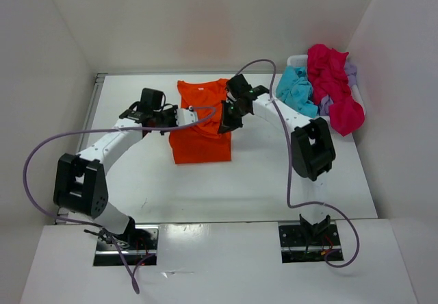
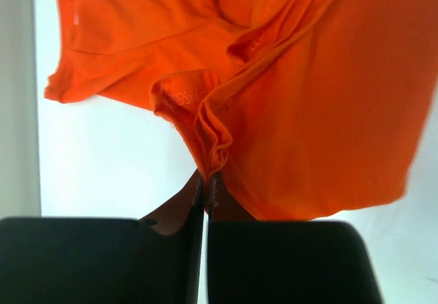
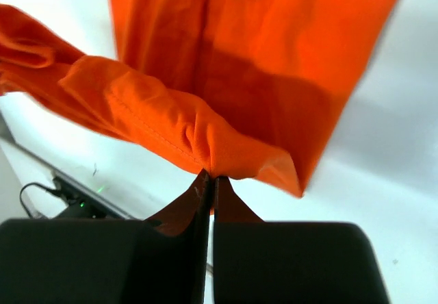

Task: Fold and stack the t-shirts
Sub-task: Fold the folded rectangular tshirt in 1/3 of the way

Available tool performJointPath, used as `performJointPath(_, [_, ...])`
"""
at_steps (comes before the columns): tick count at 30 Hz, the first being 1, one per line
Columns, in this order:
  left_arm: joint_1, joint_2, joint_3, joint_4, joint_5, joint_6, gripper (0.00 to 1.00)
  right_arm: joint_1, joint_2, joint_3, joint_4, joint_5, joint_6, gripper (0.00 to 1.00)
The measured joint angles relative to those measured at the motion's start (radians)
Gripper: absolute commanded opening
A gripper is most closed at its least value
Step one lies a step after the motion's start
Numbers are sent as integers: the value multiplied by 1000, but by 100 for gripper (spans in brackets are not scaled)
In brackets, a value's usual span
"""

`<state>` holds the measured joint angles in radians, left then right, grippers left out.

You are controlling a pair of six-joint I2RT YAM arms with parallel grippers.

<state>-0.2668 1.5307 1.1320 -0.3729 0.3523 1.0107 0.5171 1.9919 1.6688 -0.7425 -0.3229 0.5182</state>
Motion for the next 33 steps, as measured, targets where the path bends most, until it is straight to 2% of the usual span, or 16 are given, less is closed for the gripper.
performJointPath(9, [13, 163, 60, 133, 61, 4, 0, -82, 103, 82, -45, -12, -27, 0])
performJointPath(23, [10, 260, 64, 281, 77, 4, 0, -137, 289, 280, -78, -42, -68, 0])
performJointPath(26, [10, 271, 64, 315, 80, 5, 0, -140, 316, 302, -85, -49, -72, 16])
performJointPath(27, [9, 275, 64, 327, 80, 4, 2, -143, 322, 309, -88, -50, -74, 28])
performJointPath(30, [9, 290, 63, 360, 76, 4, 9, -153, 336, 349, -104, -51, -74, 40])
performJointPath(31, [8, 295, 61, 373, 72, 5, 10, -157, 343, 370, -104, -50, -74, 46])
performJointPath(33, [8, 306, 49, 402, 60, 6, 21, -167, 361, 427, -112, -41, -74, 48])
